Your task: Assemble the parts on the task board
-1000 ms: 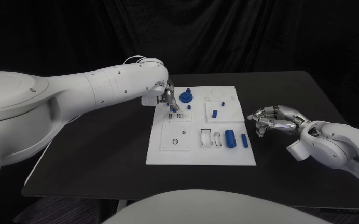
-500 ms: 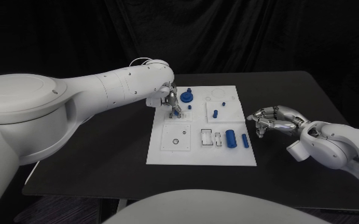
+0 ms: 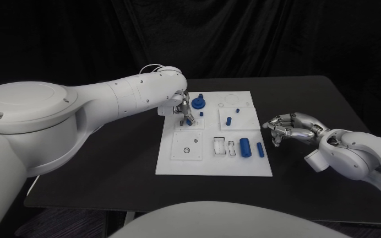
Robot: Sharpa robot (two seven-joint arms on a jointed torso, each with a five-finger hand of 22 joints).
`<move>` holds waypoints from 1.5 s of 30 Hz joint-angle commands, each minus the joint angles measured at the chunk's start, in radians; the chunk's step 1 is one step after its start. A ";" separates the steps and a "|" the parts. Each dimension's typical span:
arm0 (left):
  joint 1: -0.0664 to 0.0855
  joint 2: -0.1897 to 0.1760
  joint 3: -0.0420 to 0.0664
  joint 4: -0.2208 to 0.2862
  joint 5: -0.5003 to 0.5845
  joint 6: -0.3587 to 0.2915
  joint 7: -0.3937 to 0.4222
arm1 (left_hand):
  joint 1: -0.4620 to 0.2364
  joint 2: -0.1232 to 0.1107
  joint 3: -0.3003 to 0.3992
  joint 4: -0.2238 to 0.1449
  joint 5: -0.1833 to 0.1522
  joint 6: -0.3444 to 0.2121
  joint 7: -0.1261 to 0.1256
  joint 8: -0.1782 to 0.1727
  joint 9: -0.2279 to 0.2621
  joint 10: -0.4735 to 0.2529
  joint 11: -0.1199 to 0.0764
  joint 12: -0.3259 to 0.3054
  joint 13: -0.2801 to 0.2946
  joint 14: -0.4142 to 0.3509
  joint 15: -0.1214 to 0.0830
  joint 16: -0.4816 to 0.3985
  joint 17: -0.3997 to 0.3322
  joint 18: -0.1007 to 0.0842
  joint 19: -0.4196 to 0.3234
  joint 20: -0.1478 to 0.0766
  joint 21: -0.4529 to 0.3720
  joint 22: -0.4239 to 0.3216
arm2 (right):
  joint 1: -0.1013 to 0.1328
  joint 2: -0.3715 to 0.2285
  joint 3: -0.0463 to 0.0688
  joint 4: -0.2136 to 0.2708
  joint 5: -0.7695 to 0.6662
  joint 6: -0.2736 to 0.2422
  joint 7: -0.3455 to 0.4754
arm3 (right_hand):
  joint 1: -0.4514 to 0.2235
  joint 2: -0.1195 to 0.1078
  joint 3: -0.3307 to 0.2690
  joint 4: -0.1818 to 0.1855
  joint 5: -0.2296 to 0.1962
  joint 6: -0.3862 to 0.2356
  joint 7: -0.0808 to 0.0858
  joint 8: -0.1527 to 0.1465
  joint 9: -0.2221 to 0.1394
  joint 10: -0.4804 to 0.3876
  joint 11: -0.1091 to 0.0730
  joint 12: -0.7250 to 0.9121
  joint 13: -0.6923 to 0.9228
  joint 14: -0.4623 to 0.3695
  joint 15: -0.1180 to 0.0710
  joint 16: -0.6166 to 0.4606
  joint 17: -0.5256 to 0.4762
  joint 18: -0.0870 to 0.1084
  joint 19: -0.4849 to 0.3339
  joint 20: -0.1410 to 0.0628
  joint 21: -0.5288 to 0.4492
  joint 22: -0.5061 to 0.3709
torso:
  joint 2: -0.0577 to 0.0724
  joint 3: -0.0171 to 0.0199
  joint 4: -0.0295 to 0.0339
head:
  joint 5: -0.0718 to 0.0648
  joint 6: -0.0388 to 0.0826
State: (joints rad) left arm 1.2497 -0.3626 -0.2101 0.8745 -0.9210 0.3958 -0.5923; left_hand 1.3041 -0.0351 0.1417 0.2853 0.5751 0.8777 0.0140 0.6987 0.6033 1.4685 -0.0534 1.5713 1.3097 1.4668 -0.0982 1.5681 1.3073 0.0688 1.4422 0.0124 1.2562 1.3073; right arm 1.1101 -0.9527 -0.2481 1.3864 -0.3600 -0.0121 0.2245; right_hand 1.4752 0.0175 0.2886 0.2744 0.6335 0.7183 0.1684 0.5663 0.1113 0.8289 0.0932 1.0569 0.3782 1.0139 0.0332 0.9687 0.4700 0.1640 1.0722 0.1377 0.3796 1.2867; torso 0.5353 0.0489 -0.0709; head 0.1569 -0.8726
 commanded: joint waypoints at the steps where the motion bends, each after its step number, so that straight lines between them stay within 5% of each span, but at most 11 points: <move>1: -0.008 0.005 -0.001 -0.002 0.009 -0.029 0.011 | 0.010 -0.004 0.007 0.000 -0.001 -0.005 0.000 -0.003 -0.002 0.102 -0.001 -0.001 0.261 0.104 -0.001 0.003 0.264 0.003 -0.006 0.001 -0.006 0.167 | -0.002 -0.001 0.001 0.003 -0.002 0.011 -0.012 | 0.001 0.005 0.004 0.001 -0.003 -0.007 -0.001 -0.002 -0.001 -0.010 0.000 0.002 -0.001 -0.007 0.000 -0.002 -0.002 0.017 -0.007 0.001 0.002 0.000 | 0.000 -0.0001 0.0005 | -0.001 0.000; 45: -0.016 -0.020 -0.001 0.049 0.009 -0.076 0.008 | 0.017 -0.003 0.020 0.002 0.009 -0.008 0.003 -0.011 -0.005 0.102 0.002 -0.001 0.261 0.104 0.001 0.003 0.264 0.007 -0.014 0.003 -0.024 0.162 | -0.002 -0.003 0.001 0.004 -0.002 0.018 -0.025 | 0.004 0.003 0.005 -0.002 -0.002 -0.009 -0.001 -0.002 -0.002 -0.012 0.000 0.002 -0.001 -0.009 0.000 -0.002 -0.003 0.017 -0.009 0.001 0.002 0.000 | 0.000 -0.0001 0.0000 | 0.001 0.000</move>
State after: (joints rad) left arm 1.2400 -0.3846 -0.2100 0.9192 -0.9211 0.3190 -0.5905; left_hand 1.3107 -0.0360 0.1553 0.2882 0.5772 0.8690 0.0216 0.6890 0.6000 1.4685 -0.0533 1.5713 1.3097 1.4668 -0.0982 1.5681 1.3081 0.0689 1.4350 0.0123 1.2346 1.3073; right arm 1.1101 -0.9539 -0.2481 1.3887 -0.3601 -0.0064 0.2146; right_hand 1.4752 0.0175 0.2886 0.2744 0.6335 0.7183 0.1684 0.5664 0.1114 0.8217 0.0931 1.0569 0.3783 1.0139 0.0332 0.9688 0.4683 0.1640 1.0722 0.1376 0.3796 1.2867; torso 0.5347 0.0488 -0.0706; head 0.1570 -0.8726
